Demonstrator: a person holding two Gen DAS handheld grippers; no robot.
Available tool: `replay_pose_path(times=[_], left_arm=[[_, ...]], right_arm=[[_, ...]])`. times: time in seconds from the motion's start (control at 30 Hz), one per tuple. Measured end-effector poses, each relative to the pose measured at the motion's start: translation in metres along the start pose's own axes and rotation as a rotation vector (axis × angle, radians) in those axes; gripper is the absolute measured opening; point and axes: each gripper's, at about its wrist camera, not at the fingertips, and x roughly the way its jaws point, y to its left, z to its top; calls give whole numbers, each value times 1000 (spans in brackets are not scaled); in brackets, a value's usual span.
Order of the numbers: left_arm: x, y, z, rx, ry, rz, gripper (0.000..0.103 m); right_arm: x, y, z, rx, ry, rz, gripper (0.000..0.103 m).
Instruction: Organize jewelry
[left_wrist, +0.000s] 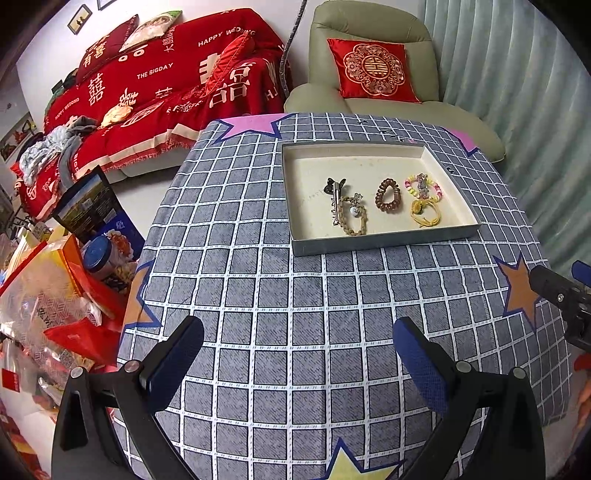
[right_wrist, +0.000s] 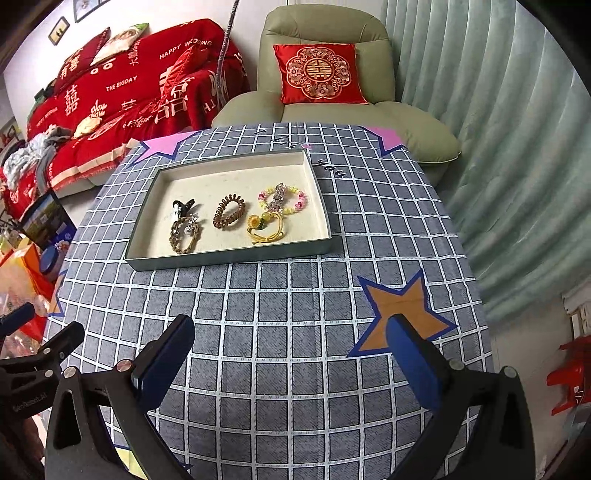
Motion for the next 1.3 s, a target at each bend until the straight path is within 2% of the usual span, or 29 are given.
replay_pose_path(times=[1.3], left_arm=[[-2,-1,-7,-3,8,11,103]], right_arm=[[-2,-1,-5,10,6,3,103]])
